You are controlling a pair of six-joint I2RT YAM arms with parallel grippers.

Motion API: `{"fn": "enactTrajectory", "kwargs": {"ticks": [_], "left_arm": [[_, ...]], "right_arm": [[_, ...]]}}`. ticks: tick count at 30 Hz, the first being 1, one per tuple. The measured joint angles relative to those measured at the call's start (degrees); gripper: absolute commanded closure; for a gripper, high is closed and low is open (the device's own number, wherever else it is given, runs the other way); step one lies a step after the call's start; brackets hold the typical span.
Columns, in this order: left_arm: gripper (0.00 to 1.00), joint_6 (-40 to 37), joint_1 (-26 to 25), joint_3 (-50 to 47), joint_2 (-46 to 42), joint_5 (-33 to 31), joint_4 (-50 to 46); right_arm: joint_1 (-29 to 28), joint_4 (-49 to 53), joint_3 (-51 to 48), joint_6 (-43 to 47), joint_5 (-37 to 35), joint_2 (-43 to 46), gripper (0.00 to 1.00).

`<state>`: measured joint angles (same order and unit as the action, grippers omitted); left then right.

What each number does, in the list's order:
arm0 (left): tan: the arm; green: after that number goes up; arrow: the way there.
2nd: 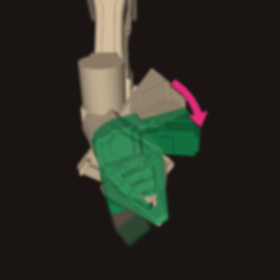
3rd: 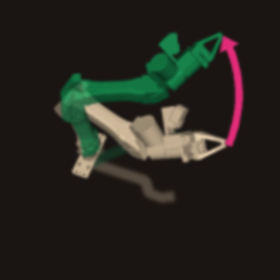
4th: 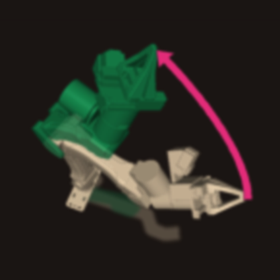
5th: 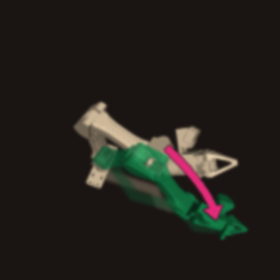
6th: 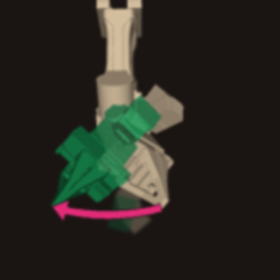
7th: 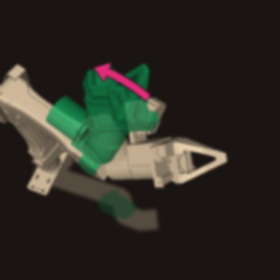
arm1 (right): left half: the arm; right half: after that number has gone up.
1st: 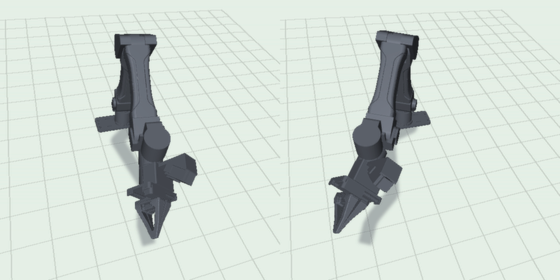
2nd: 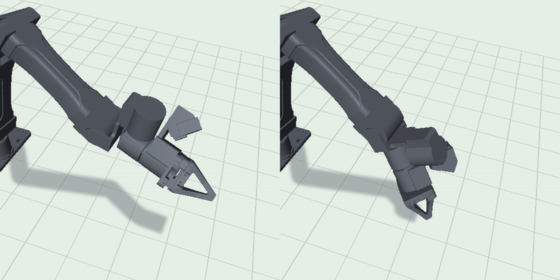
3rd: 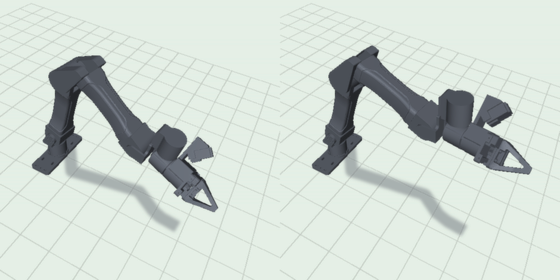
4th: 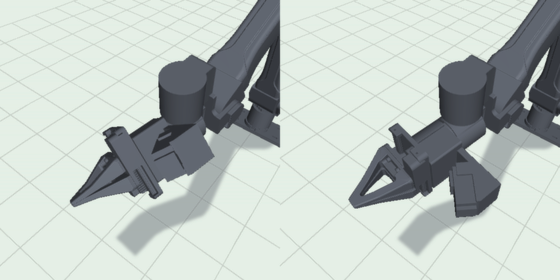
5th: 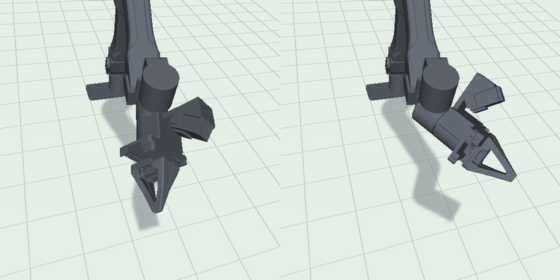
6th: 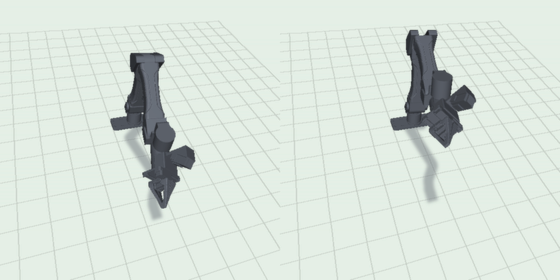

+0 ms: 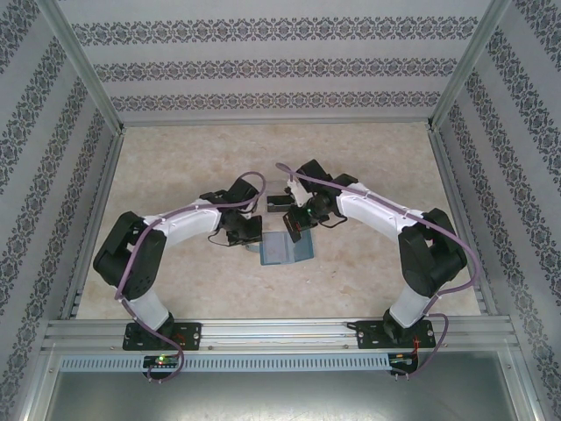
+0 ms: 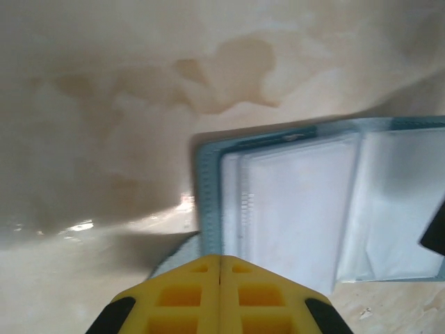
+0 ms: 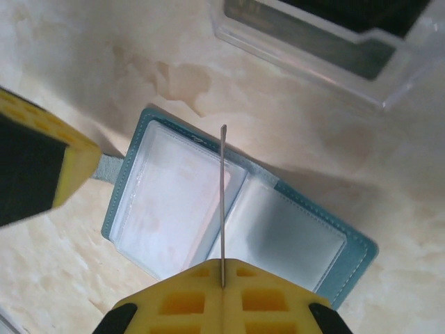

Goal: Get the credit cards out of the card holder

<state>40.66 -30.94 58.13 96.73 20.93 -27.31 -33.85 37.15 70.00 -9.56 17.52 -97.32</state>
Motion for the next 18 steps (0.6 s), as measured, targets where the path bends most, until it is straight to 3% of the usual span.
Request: {"fn": "enactTrajectory", "kwargs": {"ticks": [9, 18], "left_arm": [[0.95, 1.9, 1.8, -5.0, -2.6, 0.5, 2.5], [0.95, 2.5, 2.2, -7.1, -5.1, 1.1, 3.2]], "right_arm": [[1.1, 4.6, 7.1, 21.2, -0.6, -4.1, 1.00], [3.0, 14.1, 21.8, 38.9, -0.4, -12.3, 1.00]]}}
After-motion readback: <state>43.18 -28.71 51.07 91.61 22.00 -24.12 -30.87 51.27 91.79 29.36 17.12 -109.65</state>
